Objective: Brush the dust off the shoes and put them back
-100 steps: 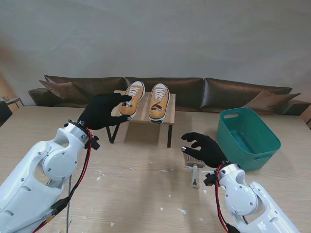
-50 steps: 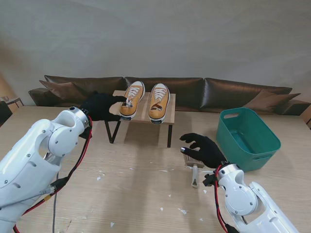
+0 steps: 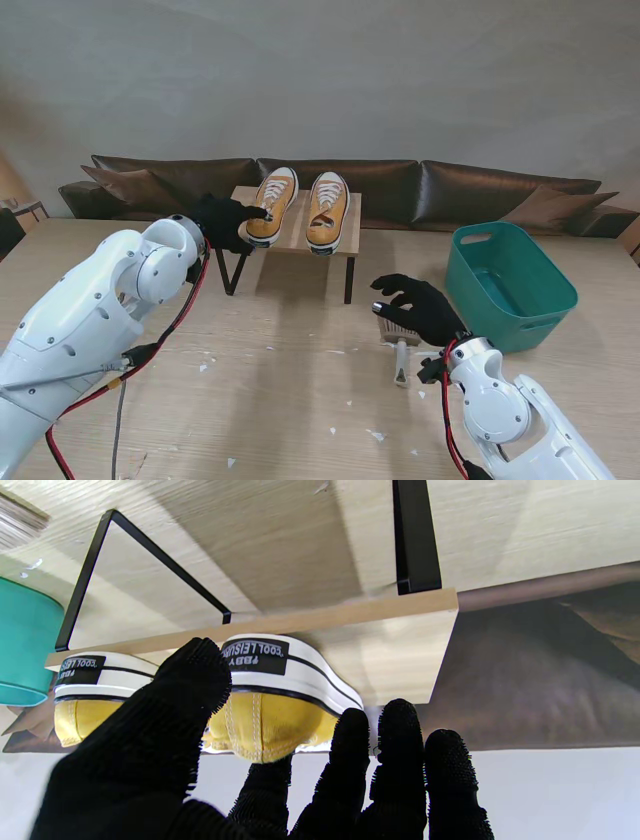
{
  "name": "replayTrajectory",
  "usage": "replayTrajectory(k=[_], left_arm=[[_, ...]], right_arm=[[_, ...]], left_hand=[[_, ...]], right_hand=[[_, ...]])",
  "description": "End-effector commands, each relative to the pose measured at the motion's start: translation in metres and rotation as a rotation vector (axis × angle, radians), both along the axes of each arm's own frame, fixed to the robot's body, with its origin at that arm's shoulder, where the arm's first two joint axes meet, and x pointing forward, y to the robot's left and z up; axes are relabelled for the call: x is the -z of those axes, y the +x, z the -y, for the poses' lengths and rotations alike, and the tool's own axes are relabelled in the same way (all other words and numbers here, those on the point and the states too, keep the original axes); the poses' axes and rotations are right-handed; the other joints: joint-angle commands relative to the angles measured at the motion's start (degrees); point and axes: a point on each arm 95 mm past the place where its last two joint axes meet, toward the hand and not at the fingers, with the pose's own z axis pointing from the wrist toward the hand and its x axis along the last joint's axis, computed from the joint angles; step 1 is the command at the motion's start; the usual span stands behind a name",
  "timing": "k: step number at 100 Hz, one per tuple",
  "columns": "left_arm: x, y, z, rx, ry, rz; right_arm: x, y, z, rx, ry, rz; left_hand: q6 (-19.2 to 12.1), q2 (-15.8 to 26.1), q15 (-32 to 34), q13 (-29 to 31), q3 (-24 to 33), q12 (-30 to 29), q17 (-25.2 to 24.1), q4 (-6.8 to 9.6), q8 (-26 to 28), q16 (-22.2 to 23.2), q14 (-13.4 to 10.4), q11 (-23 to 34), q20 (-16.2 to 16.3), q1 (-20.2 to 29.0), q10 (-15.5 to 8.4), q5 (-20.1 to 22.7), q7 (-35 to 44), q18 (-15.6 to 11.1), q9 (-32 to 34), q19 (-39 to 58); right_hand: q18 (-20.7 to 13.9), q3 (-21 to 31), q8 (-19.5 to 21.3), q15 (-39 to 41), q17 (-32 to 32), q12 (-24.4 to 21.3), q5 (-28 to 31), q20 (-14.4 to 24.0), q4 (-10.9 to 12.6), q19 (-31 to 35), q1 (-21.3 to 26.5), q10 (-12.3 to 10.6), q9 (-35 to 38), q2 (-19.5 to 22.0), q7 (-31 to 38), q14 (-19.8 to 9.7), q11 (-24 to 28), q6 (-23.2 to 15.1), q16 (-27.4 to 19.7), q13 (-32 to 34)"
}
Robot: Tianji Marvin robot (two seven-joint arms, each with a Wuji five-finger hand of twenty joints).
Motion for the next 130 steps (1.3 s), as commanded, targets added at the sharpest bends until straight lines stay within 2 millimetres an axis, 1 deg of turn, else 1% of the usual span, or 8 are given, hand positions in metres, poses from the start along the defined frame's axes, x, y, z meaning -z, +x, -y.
replayTrajectory(k=[1, 27, 43, 49, 70, 97, 104, 130], left_arm=[[0.008, 0.0, 0.003, 0.003, 0.001, -0.032], [0.028, 0.004, 0.007, -0.023, -0.032, -0.047], [0.04, 0.006, 0.012, -0.037, -0.046, -0.046], [0.044, 0.006, 0.013, -0.039, -0.05, -0.04], [0.05, 0.008, 0.018, -0.047, -0.063, 0.019], [0.046, 0.007, 0.015, -0.019, -0.073, 0.1], [0.041, 0.007, 0.014, -0.007, -0.08, 0.133], [0.02, 0.001, 0.01, 0.028, -0.11, 0.244]], right_arm=[[0.002, -0.002, -0.003, -0.013, -0.002, -0.013], [0.003, -0.002, -0.003, -0.016, 0.0, -0.019], [0.004, -0.003, -0.004, -0.02, 0.0, -0.027], [0.004, -0.003, -0.004, -0.021, 0.0, -0.029], [0.005, -0.003, -0.005, -0.021, 0.0, -0.033], [0.006, -0.003, -0.005, -0.024, -0.001, -0.041], [0.006, -0.003, -0.005, -0.024, 0.0, -0.043], [0.007, -0.004, -0.007, -0.033, -0.001, -0.053]], left_hand=[[0.58, -1.98, 1.18, -0.9, 1.77, 0.73, -0.86, -0.49, 2.48, 0.88, -0.36, 0.69, 0.08, -1.06, 0.24, 1.84, 2.57, -0.91, -0.97, -0.46], [-1.26, -1.9, 2.52, 0.41, 3.22, 0.57, -0.16, -0.66, 14.94, 0.97, 0.04, 1.86, 0.14, -0.03, 0.41, 10.69, 12.2, -0.53, 0.39, 0.17], [-1.02, -5.21, 5.28, 2.65, 1.77, 3.47, 1.24, -4.57, 39.39, 1.57, 0.13, 5.34, 0.35, 4.86, 0.58, 12.94, 31.81, -0.4, 2.61, 3.33], [-1.0, -6.65, 7.23, 4.07, -1.66, 5.54, 2.11, -4.07, 43.9, 1.95, 0.26, 7.67, 0.03, 8.78, 0.46, 12.21, 44.31, -0.27, 4.02, 5.5], [3.41, -9.49, 13.05, 10.36, 8.03, 8.79, 7.05, -5.25, 48.81, 2.43, 0.11, 14.03, -0.09, 7.72, -0.61, 17.33, 68.42, 0.58, 9.77, 13.31], [5.6, -11.01, 12.0, 15.33, 11.4, 3.51, 11.76, -5.48, 48.11, -0.38, -0.18, 11.89, -3.13, 8.64, -1.46, 18.62, 70.38, 2.09, 14.61, 14.33], [7.31, -11.59, 11.43, 19.56, 12.29, 12.6, 16.33, -5.41, 47.57, -2.65, -1.22, 10.15, -6.76, 9.87, -2.62, 18.8, 70.66, 2.76, 19.22, 14.33], [10.22, -13.81, 9.19, 29.77, 9.83, 15.67, 25.82, -4.32, 47.45, -6.18, -2.97, 2.74, -13.01, 16.03, -5.74, 19.72, 71.53, 4.22, 32.21, 14.62]], right_hand=[[-0.43, 0.68, 0.28, -0.25, -19.2, -0.74, 0.75, -0.52, 1.42, -0.34, -1.4, 0.63, 1.13, -0.33, 0.11, -0.01, -0.79, 0.11, 0.53, 1.41], [-0.42, 0.79, 0.25, -0.23, -19.11, -0.68, 0.87, -0.55, 1.41, -0.29, -1.39, 0.64, 1.37, -0.28, 0.16, 0.02, -0.8, 0.23, 0.58, 1.6], [-0.39, 0.85, 0.23, -0.23, -19.07, -0.66, 0.93, -0.57, 1.41, -0.25, -1.36, 0.71, 1.55, -0.26, 0.23, 0.0, -0.78, 0.35, 0.59, 1.68], [-0.48, 0.9, 0.23, -0.21, -19.04, -0.66, 0.98, -0.58, 1.41, -0.23, -1.33, 0.74, 1.6, -0.25, 0.26, 0.08, -0.79, 0.41, 0.6, 1.74], [-0.42, 1.09, 0.19, -0.2, -19.01, -0.64, 1.1, -0.63, 1.41, -0.18, -1.34, 0.74, 1.74, -0.12, 0.32, 0.17, -0.78, 0.49, 0.61, 1.82], [-0.38, 1.41, 0.13, -0.18, -18.96, -0.64, 1.15, -0.7, 1.4, -0.09, -1.38, 0.9, 1.95, 0.08, 0.36, 0.16, -0.78, 0.59, 0.62, 1.91], [-0.46, 1.48, 0.12, -0.17, -18.93, -0.64, 1.18, -0.72, 1.4, -0.07, -1.4, 0.92, 1.99, 0.18, 0.38, 0.21, -0.77, 0.58, 0.63, 1.95], [-0.47, 1.67, 0.07, -0.2, -18.89, -0.64, 1.22, -0.79, 1.4, 0.0, -1.52, 1.0, 2.02, 0.46, 0.43, 0.18, -0.79, 0.74, 0.61, 1.96]])
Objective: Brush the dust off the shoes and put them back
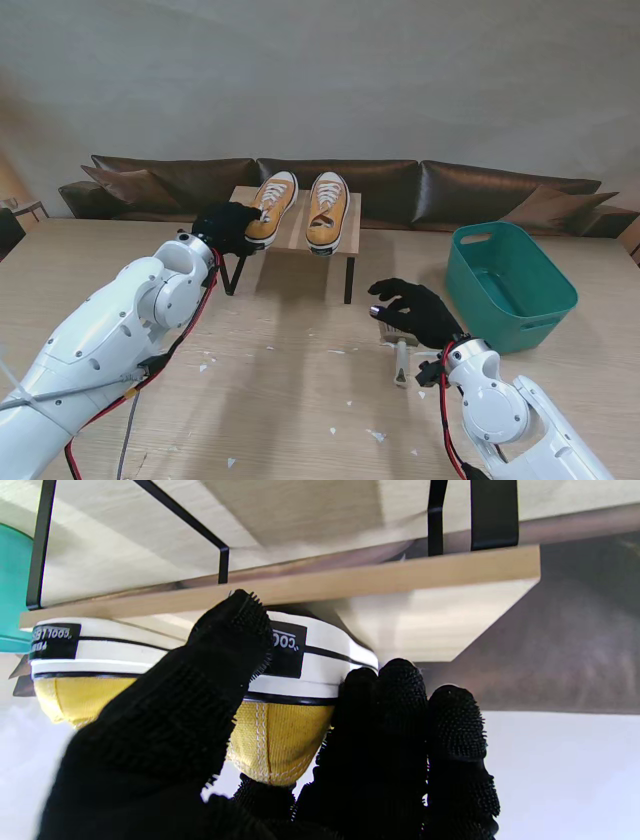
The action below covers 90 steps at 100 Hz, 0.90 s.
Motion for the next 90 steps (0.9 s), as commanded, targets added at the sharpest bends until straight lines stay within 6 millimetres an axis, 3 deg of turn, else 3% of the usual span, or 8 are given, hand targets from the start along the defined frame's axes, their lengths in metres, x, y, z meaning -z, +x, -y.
replayTrajectory(k=[1, 29, 57, 90], left_arm=[[-0.012, -0.001, 0.003, 0.015, -0.005, 0.021], [-0.027, -0.013, -0.004, 0.046, -0.004, 0.051], [-0.043, -0.038, -0.014, 0.101, 0.01, 0.075], [-0.072, -0.087, -0.016, 0.179, 0.002, 0.104]], right_arm=[[0.003, -0.003, -0.004, -0.018, -0.002, -0.018], [0.004, -0.004, -0.005, -0.023, -0.001, -0.028], [0.004, -0.004, -0.005, -0.025, -0.001, -0.03], [0.005, -0.005, -0.007, -0.032, -0.003, -0.034]], left_hand=[[6.39, 1.78, -1.18, 4.06, 2.82, 0.45, 2.38, 1.28, 3.8, -1.14, -1.37, 0.46, -1.48, 7.25, -7.23, 5.04, 12.72, 1.19, 5.71, 1.96], [6.89, 0.84, -5.46, 13.85, 3.83, -4.73, 11.67, 1.33, 5.16, -3.62, -2.81, -0.93, -5.06, 8.16, -9.45, 6.24, 13.54, 3.0, 13.6, 1.82], [6.86, 0.56, -6.8, 16.16, 4.39, -5.0, 13.81, 1.2, 5.4, -3.22, -3.39, -0.96, -5.87, 8.0, -9.82, 6.71, 13.62, 2.95, 14.92, 1.92], [7.1, 0.95, -7.35, 16.17, 4.33, -4.5, 13.56, 1.06, 5.79, -2.59, -3.43, -0.94, -6.17, 7.95, -9.78, 6.37, 13.64, 2.91, 14.73, 1.77]], right_hand=[[-0.49, 1.58, 0.06, -0.2, -18.9, -0.65, 0.77, -0.78, 1.4, 0.0, -1.52, 0.67, 1.35, 0.47, 0.37, 0.04, -0.78, 0.21, 0.61, 1.96], [-0.49, 1.68, 0.04, -0.15, -18.88, -0.63, 0.89, -0.85, 1.39, 0.07, -1.54, 0.67, 1.38, 0.57, 0.45, 0.06, -0.74, 0.23, 0.62, 1.98], [-0.52, 1.78, -0.01, -0.08, -18.83, -0.61, 0.98, -0.91, 1.39, 0.17, -1.51, 0.72, 1.47, 0.58, 0.46, 0.15, -0.68, 0.32, 0.64, 2.01], [-0.55, 1.8, -0.03, -0.05, -18.78, -0.63, 1.0, -0.99, 1.38, 0.28, -1.54, 0.77, 1.46, 0.6, 0.47, 0.1, -0.69, 0.28, 0.62, 2.06]])
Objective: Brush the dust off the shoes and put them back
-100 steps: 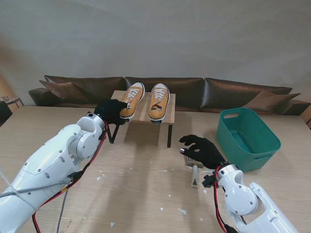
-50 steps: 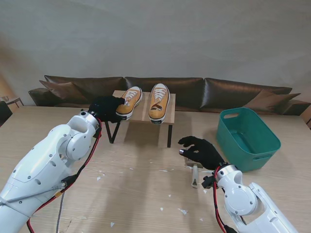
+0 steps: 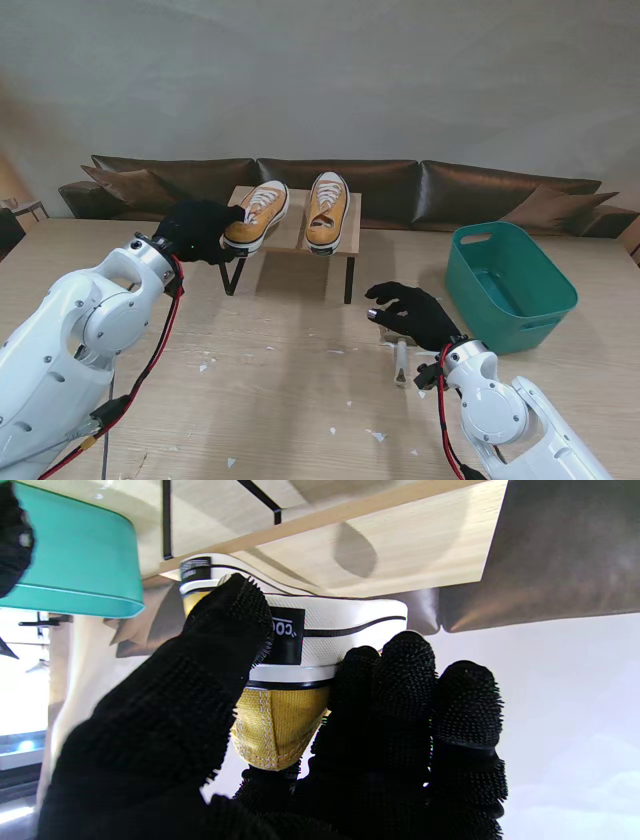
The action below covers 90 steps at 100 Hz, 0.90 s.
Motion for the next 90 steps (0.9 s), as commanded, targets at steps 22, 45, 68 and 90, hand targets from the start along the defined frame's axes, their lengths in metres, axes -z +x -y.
replayTrajectory(k=[22, 45, 68, 90], left_arm=[[-0.028, -0.052, 0.004, 0.063, 0.012, -0.032], [-0.035, -0.095, 0.002, 0.065, 0.038, -0.067], [-0.02, -0.125, 0.001, 0.045, 0.015, -0.135], [0.018, -0.137, 0.001, 0.012, -0.03, -0.188]], right_arm=[[0.003, -0.003, -0.004, -0.018, -0.001, -0.014], [0.003, -0.005, -0.004, -0.021, 0.007, -0.02], [0.004, -0.005, -0.005, -0.016, 0.019, -0.02], [0.006, -0.003, -0.005, -0.018, 0.017, -0.029]], left_hand=[[5.79, 4.27, -0.59, 1.88, 5.18, 0.39, -0.12, 2.28, 6.79, 1.41, -3.26, 1.8, -0.72, 7.07, -7.54, 5.21, 15.07, 0.83, 2.99, 1.85], [5.45, 4.44, -0.63, 1.88, 4.78, 0.64, -0.47, 2.29, 7.23, 1.79, -3.58, 1.76, -0.59, 6.87, -7.72, 5.01, 14.96, 0.9, 2.84, 1.82], [5.19, 4.85, -0.73, 1.97, 3.99, 0.58, -0.7, 2.33, 7.55, 2.06, -3.72, 1.56, -0.34, 7.03, -7.61, 4.86, 14.66, 1.08, 2.84, 1.85], [5.06, 4.66, -0.92, 1.77, 3.95, 0.49, -1.28, 2.41, 7.58, 2.17, -3.43, 1.36, -0.17, 7.22, -7.37, 5.01, 14.41, 1.15, 2.75, 1.72]], right_hand=[[-0.56, 0.81, -0.04, -0.01, -18.74, -0.64, 0.46, -0.99, 1.38, 0.35, -1.5, 0.72, 1.51, 0.54, 0.44, -0.03, -0.68, 0.3, 0.63, 2.11], [-0.58, 0.77, -0.04, -0.04, -18.86, -0.63, 0.44, -1.07, 1.37, 0.3, -1.57, 0.68, 1.5, 0.59, 0.47, -0.05, -0.68, 0.22, 0.61, 2.07], [-0.51, 0.83, -0.08, 0.01, -18.78, -0.65, 0.46, -1.09, 1.36, 0.36, -1.47, 0.76, 1.64, 0.53, 0.41, 0.02, -0.71, 0.25, 0.64, 2.2], [-0.42, 0.84, -0.07, 0.0, -18.8, -0.64, 0.57, -1.1, 1.34, 0.37, -1.47, 0.68, 1.63, 0.52, 0.48, 0.02, -0.69, 0.32, 0.65, 2.14]])
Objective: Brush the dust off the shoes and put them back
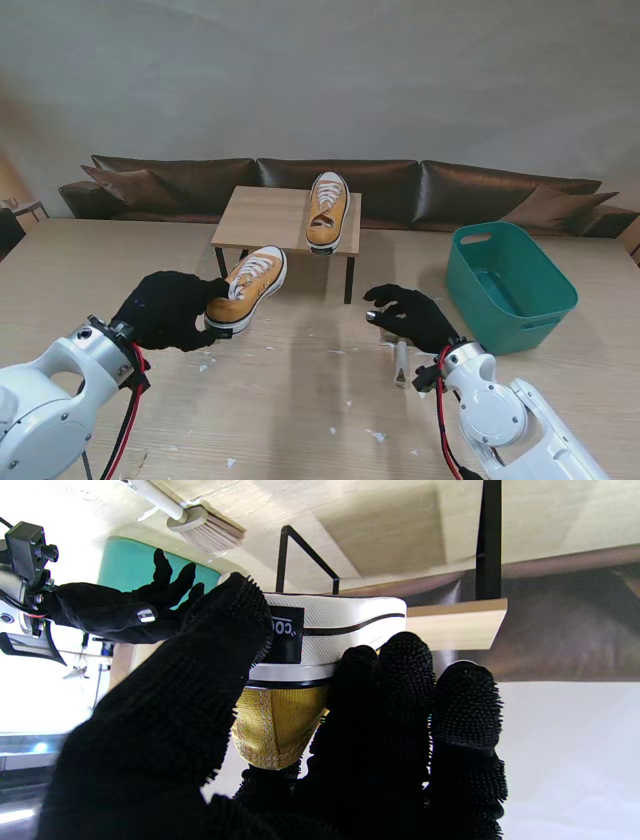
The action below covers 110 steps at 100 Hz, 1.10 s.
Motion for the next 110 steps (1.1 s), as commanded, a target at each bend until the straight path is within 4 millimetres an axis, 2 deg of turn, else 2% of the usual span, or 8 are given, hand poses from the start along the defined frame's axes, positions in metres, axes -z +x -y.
replayTrajectory(k=[1, 13, 35, 70, 87, 98, 110], left_arm=[[0.018, -0.001, 0.001, -0.01, -0.007, -0.058], [0.043, 0.0, 0.002, -0.027, -0.021, -0.071], [0.085, 0.014, 0.0, -0.04, -0.043, -0.076], [0.136, 0.024, 0.003, -0.058, 0.009, -0.141], [0.159, 0.022, 0.002, -0.08, 0.032, -0.176], [0.171, 0.016, 0.003, -0.111, 0.023, -0.23], [0.185, 0.009, 0.005, -0.132, 0.038, -0.292]], right_arm=[[0.003, -0.002, -0.003, -0.014, 0.0, -0.015], [0.003, -0.002, -0.003, -0.012, 0.001, -0.013], [0.004, -0.001, -0.003, -0.011, 0.001, -0.012], [0.002, -0.002, -0.003, -0.007, 0.006, -0.018], [0.0, -0.004, -0.002, -0.004, 0.008, -0.021], [0.0, -0.004, -0.002, -0.004, 0.008, -0.027], [0.0, -0.004, -0.002, -0.003, 0.012, -0.033]], left_hand=[[5.06, 4.8, -0.91, 1.76, 4.22, 0.36, -0.81, 2.41, 7.57, 0.85, -2.71, 1.04, -0.12, 7.2, -6.62, 5.11, 14.43, 1.14, 2.65, 1.71], [4.93, 4.6, -1.05, 1.51, 4.19, 0.39, -1.18, 2.49, 7.49, 0.9, -2.46, 0.98, 0.02, 7.3, -6.68, 5.33, 14.26, 0.86, 2.59, 1.76], [4.67, 3.43, -1.34, 1.17, 4.98, 0.03, -1.72, 2.91, 6.75, 0.91, -1.64, 0.68, -0.04, 7.46, -6.73, 6.32, 13.72, 0.64, 2.81, 1.36], [3.06, 0.8, -2.38, 1.08, 6.32, -1.68, -2.0, 2.7, 4.55, 0.58, -0.8, -0.2, -0.19, 7.05, -7.72, 8.64, 13.04, -1.2, 3.72, 1.86], [2.78, -0.02, -2.66, 1.03, 6.97, -2.27, -2.58, 2.53, 3.84, 0.49, -0.19, -0.41, -0.1, 6.74, -7.71, 9.29, 12.91, -1.4, 3.92, 2.46], [3.55, 1.2, 1.08, -1.16, 6.39, -1.94, -4.71, 2.24, 3.68, 1.78, 0.43, -0.36, 2.38, 6.61, -6.2, 7.82, 13.3, -0.99, 3.0, 7.32], [3.31, 1.56, 4.15, -2.32, 5.85, -1.48, -6.1, 2.23, 3.8, 2.51, -0.47, -0.3, 3.76, 6.25, -6.21, 7.13, 13.27, -1.12, 2.45, 9.19]], right_hand=[[-0.42, 0.84, -0.07, 0.02, -18.8, -0.64, 0.55, -0.93, 1.34, 0.38, -1.48, 0.68, 1.63, 0.54, 0.47, -0.04, -0.7, 0.3, 0.65, 2.18], [-0.45, 0.85, -0.08, 0.03, -18.83, -0.63, 0.53, -0.94, 1.35, 0.38, -1.46, 0.76, 1.66, 0.53, 0.46, -0.09, -0.68, 0.3, 0.65, 2.19], [-0.49, 0.87, -0.08, 0.05, -18.77, -0.63, 0.55, -0.95, 1.35, 0.42, -1.44, 0.65, 1.67, 0.51, 0.47, -0.04, -0.68, 0.21, 0.66, 2.22], [-0.41, 0.9, -0.08, 0.08, -18.8, -0.6, 0.62, -0.97, 1.35, 0.42, -1.44, 0.77, 1.78, 0.53, 0.5, 0.01, -0.63, 0.33, 0.67, 2.26], [-0.47, 0.92, -0.07, 0.13, -18.73, -0.62, 0.8, -0.98, 1.34, 0.45, -1.45, 0.74, 1.91, 0.51, 0.56, -0.04, -0.65, 0.38, 0.68, 2.39], [-0.43, 0.98, -0.09, 0.11, -18.74, -0.62, 0.79, -0.99, 1.34, 0.45, -1.35, 0.83, 1.94, 0.46, 0.54, 0.1, -0.66, 0.51, 0.68, 2.35], [-0.44, 1.0, -0.1, 0.16, -18.68, -0.62, 0.82, -1.0, 1.32, 0.48, -1.37, 0.88, 1.95, 0.46, 0.54, 0.18, -0.65, 0.57, 0.7, 2.44]])
